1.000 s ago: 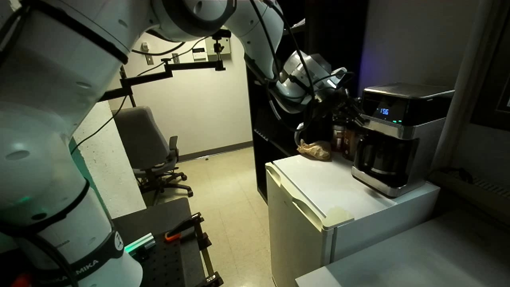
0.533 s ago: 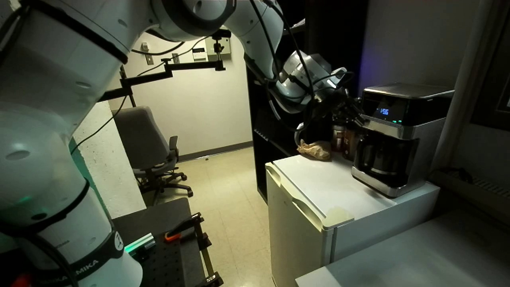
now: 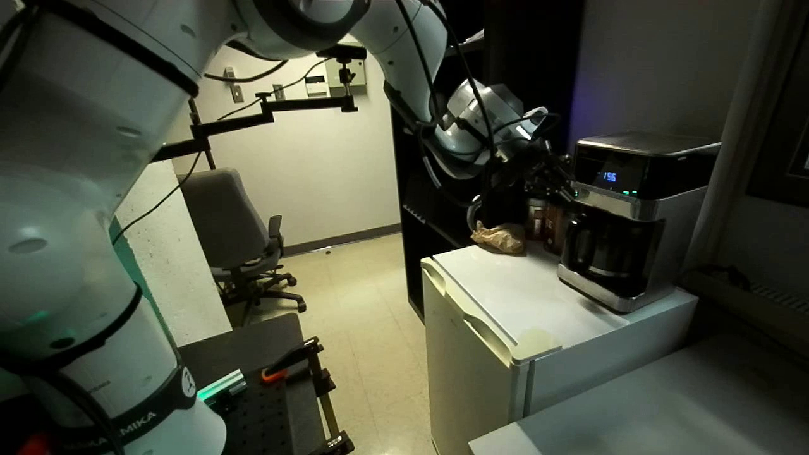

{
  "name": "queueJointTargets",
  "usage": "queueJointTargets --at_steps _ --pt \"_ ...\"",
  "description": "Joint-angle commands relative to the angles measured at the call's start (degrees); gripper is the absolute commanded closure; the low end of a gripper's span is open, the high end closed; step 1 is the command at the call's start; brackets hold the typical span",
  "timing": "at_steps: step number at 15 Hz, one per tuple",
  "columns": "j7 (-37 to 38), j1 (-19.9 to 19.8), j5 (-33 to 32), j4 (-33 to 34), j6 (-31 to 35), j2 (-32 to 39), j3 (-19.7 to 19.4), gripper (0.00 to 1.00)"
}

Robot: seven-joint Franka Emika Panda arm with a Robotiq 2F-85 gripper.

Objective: Turn on the coffeemaker.

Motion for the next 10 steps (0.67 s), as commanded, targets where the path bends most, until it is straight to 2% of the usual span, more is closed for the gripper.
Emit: queueJointTargets --at_steps 1,10 --pt "0.4 0.4 -0.2 -5.0 1.3 -3.8 -0.4 1.00" --pt "1.1 0.2 -1.1 -9.4 2.7 -7.2 -0.4 1.00"
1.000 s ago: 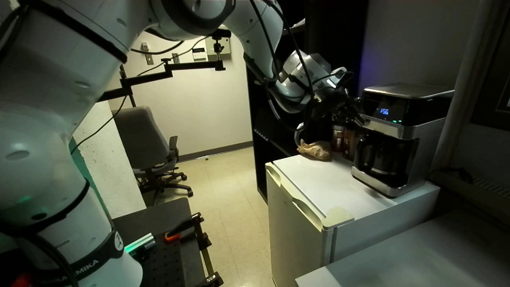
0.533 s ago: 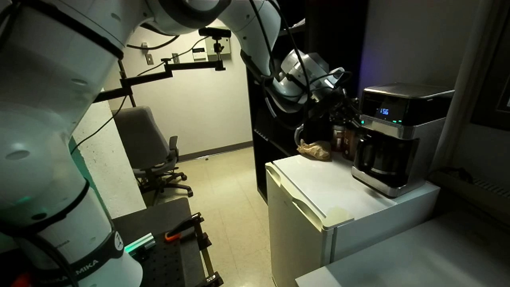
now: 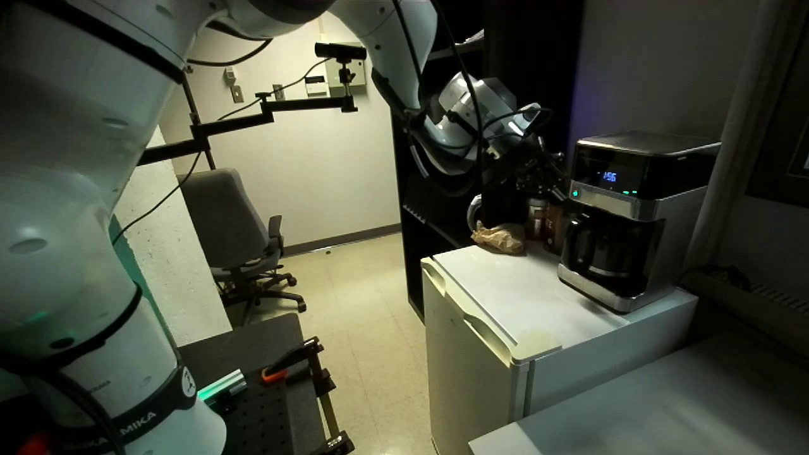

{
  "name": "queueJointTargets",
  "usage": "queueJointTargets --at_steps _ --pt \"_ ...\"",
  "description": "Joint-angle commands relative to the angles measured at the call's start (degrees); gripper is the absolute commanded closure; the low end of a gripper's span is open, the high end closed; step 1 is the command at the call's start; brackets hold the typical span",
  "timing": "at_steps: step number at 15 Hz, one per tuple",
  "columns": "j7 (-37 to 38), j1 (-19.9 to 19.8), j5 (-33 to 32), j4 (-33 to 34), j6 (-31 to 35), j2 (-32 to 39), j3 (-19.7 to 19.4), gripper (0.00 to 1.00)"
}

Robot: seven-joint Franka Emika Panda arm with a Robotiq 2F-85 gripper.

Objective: Turn on the coffeemaker.

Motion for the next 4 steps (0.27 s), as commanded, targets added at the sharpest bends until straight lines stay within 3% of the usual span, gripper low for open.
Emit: queueJointTargets --at_steps 1,4 --pt "0.9 0.2 -0.7 -3.1 1.2 -2.5 -0.3 1.00" --pt "0.6 -0.1 -0.5 -4.0 1.6 -3.2 0.0 1.00"
